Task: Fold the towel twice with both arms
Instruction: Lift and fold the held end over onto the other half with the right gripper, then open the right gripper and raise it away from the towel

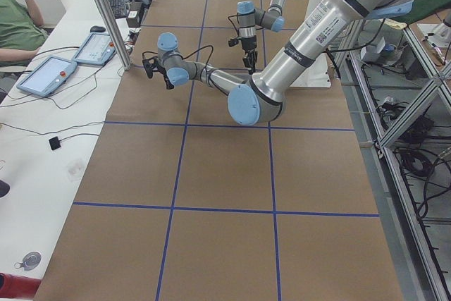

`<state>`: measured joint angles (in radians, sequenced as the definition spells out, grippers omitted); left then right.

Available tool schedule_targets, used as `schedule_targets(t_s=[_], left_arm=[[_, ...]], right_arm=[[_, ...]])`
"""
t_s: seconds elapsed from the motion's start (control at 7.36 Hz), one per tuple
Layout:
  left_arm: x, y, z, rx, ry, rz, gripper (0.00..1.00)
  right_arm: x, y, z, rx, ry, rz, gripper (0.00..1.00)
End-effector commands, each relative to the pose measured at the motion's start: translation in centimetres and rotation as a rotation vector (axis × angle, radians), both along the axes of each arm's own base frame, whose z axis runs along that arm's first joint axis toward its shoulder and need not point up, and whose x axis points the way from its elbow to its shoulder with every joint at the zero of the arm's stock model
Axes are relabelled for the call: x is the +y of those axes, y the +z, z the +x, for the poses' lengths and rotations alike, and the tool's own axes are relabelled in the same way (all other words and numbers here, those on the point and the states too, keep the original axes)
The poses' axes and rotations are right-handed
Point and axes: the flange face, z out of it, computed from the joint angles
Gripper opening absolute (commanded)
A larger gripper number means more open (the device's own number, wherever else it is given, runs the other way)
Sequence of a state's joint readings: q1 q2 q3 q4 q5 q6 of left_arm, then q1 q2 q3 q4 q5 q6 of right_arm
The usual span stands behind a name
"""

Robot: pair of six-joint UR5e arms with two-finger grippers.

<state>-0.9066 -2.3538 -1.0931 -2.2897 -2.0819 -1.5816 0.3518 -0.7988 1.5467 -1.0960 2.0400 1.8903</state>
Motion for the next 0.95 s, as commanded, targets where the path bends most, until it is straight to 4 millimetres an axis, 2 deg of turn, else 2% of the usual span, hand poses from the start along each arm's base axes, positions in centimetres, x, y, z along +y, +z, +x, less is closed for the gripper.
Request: schedule_targets(t_s=[0.0,0.14,0.27,0.41,0.54,0.68,0.82], left_arm=[[0.5,0.8,-0.1,0.001,0.01,-0.009,1.0],[1.3,0.8,0.0,0.032,0.075,-0.044,1.0],[2.8,1.5,-0.8,0.044,0.105,-0.069,1.0],[5.2,1.9,-2.5,0.034,0.106,-0.086,1.0],[7.9,1.2,-4.5,0.027,0.108,-0.099,1.0],[11.5,-0.4,-5.6,0.022,0.129,-0.112,1.0],[15.0,-2.1,-5.8,0.033,0.138,-0.16,1.0]], right_arm=[[-2.0,1.3,6.7,-0.042,0.047,0.012,1.0],[-4.2,3.5,10.9,-0.035,0.078,-0.002,1.0],[-8.3,5.1,15.8,-0.03,0.076,-0.048,1.0],[-12.6,7.0,21.3,-0.027,0.105,-0.072,1.0],[-14.7,9.3,24.4,-0.014,0.103,-0.021,1.0],[-16.2,13.0,26.9,0.02,0.107,0.068,1.0],[-17.2,17.0,29.0,0.063,0.095,0.149,1.0]])
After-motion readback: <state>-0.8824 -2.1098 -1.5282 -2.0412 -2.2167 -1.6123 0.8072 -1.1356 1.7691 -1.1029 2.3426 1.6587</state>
